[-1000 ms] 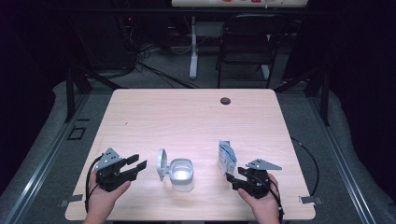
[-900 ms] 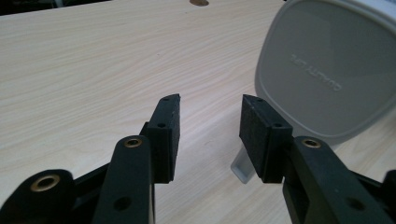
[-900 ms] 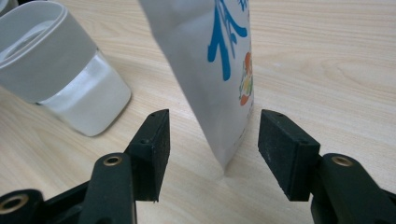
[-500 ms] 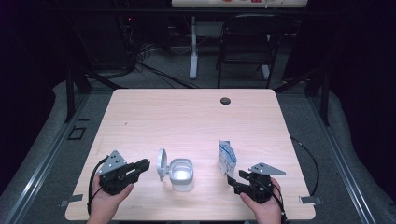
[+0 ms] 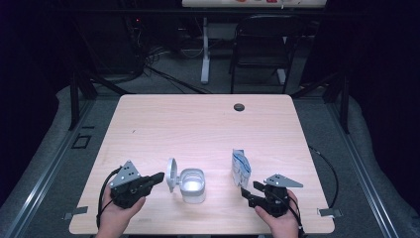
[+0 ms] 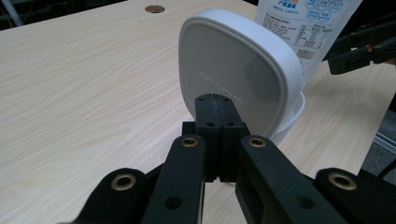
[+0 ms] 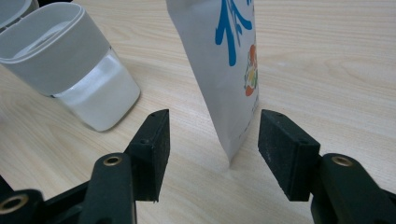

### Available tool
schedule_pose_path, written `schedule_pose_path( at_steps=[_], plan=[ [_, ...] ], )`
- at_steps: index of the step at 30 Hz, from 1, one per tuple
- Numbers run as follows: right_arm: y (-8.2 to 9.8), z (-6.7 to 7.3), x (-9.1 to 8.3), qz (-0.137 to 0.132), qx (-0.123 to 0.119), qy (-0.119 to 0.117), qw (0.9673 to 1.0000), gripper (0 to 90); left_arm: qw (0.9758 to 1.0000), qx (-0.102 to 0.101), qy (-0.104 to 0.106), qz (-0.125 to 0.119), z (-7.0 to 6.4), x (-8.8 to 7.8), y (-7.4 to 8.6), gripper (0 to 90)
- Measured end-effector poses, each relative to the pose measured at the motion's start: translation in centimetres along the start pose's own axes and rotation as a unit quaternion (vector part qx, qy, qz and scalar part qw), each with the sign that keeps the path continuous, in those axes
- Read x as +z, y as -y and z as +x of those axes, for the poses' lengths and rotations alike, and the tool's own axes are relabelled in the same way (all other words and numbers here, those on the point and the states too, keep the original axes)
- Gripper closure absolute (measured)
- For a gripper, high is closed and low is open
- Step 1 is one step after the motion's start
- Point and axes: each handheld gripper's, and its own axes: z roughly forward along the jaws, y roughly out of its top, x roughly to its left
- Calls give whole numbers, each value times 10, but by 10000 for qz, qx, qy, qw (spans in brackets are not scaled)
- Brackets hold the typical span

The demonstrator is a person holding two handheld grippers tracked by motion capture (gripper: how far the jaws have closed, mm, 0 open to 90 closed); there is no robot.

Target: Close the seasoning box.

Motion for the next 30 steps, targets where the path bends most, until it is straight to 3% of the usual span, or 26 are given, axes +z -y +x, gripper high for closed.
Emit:
schedule_pose_path(
  at_steps=[26, 30],
  plan=[
    [2, -3, 1, 13, 83, 6, 10000, 437, 9997, 184, 176, 34, -14, 12, -5, 900],
    [3, -3, 2, 39, 84, -20, 10000, 437, 9992, 244, 296, 142, -18, 16, -5, 900]
  ],
)
